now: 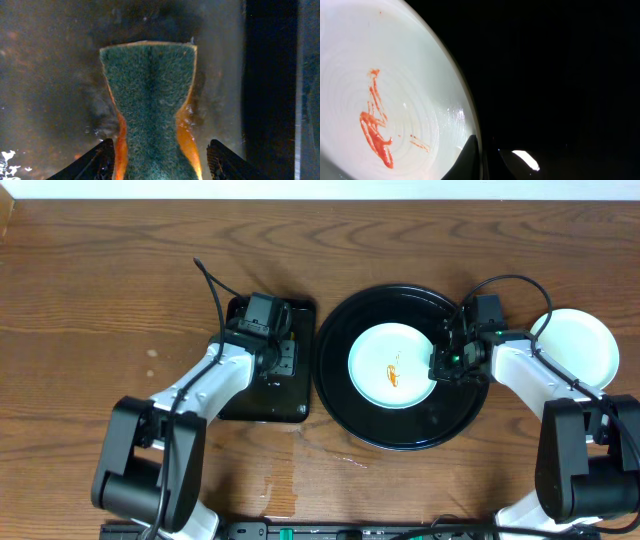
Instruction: Clean dirty plates on tray and stack at the side
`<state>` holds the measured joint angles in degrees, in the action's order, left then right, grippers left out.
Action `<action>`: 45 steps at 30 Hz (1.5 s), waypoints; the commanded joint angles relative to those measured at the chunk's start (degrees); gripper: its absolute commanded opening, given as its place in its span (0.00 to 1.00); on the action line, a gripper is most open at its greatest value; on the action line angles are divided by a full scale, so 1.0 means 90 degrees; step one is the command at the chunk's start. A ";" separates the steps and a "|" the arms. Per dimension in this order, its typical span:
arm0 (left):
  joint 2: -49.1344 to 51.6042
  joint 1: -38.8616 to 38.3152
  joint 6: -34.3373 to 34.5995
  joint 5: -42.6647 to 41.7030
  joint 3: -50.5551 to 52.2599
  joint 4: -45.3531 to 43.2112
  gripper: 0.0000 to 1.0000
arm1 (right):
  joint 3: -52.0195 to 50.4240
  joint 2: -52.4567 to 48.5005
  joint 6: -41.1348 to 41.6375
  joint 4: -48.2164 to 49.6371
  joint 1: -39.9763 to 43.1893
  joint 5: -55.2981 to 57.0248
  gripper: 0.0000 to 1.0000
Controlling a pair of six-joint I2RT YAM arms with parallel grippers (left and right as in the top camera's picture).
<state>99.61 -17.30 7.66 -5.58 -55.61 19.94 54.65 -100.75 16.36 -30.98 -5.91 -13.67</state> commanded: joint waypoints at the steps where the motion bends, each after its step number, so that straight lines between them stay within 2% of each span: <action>1: 0.0289 0.0027 -0.0007 0.0102 0.0131 0.0032 0.55 | -0.0134 -0.0017 -0.0010 -0.0053 -0.0019 0.0155 0.01; 2: 0.0347 0.0027 -0.0007 0.0102 0.0131 0.0017 0.48 | -0.0134 -0.0017 -0.0012 -0.0053 -0.0019 0.0155 0.01; 4: 0.0425 0.0027 -0.0005 0.0102 0.0131 0.0015 0.27 | -0.0134 -0.0017 -0.0010 -0.0053 -0.0019 0.0153 0.01; 6: 0.0449 0.0027 -0.0005 0.0102 0.0131 0.0019 0.12 | -0.0134 -0.0017 -0.0010 -0.0056 -0.0019 0.0153 0.01; 7: 0.0447 0.0027 -0.0005 0.0102 0.0131 0.0017 0.08 | -0.0134 -0.0017 -0.0012 -0.0056 -0.0019 0.0153 0.01; 14: 0.0355 0.0029 -0.0010 0.0109 0.0119 0.0012 0.07 | -0.0134 -0.0017 -0.0012 -0.0061 -0.0019 0.0153 0.01; 16: 0.0255 0.0029 -0.0010 0.0177 0.0092 -0.0015 0.08 | -0.0134 -0.0017 -0.0012 -0.0058 -0.0019 0.0155 0.01; 18: 0.0131 0.0029 -0.0012 0.0272 0.0080 -0.0104 0.44 | -0.0134 -0.0017 -0.0012 -0.0058 -0.0019 0.0155 0.01; 19: 0.0066 0.0029 -0.0012 0.0274 0.0080 -0.0185 0.52 | -0.0134 -0.0015 -0.0012 -0.0056 -0.0019 0.0155 0.01; 26: 0.0000 0.0027 -0.0010 0.0270 0.0083 -0.0678 0.59 | -0.0134 -0.0017 -0.0012 -0.0058 -0.0019 0.0155 0.01; 37: 0.0342 0.0027 -0.0010 0.0270 0.0083 -0.0967 0.59 | -0.0134 -0.0017 -0.0012 -0.0058 -0.0019 0.0153 0.01; 38: 0.0372 0.0027 -0.0010 0.0270 0.0083 -0.0967 0.56 | -0.0134 -0.0017 -0.0012 -0.0058 -0.0019 0.0153 0.01; 39: 0.0401 0.0029 -0.0010 0.0270 0.0083 -0.0969 0.49 | -0.0134 -0.0017 -0.0012 -0.0058 -0.0019 0.0153 0.01; 43: 0.0401 0.0029 -0.0010 0.0272 0.0083 -0.0991 0.10 | -0.0134 -0.0017 -0.0012 -0.0058 -0.0019 0.0153 0.01; 45: 0.0401 0.0029 -0.0010 0.0272 0.0083 -0.0991 0.07 | -0.0134 -0.0017 -0.0012 -0.0058 -0.0019 0.0153 0.01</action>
<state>102.24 -17.26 7.62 -3.68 -55.48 11.03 54.65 -100.75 16.36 -30.98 -5.91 -13.67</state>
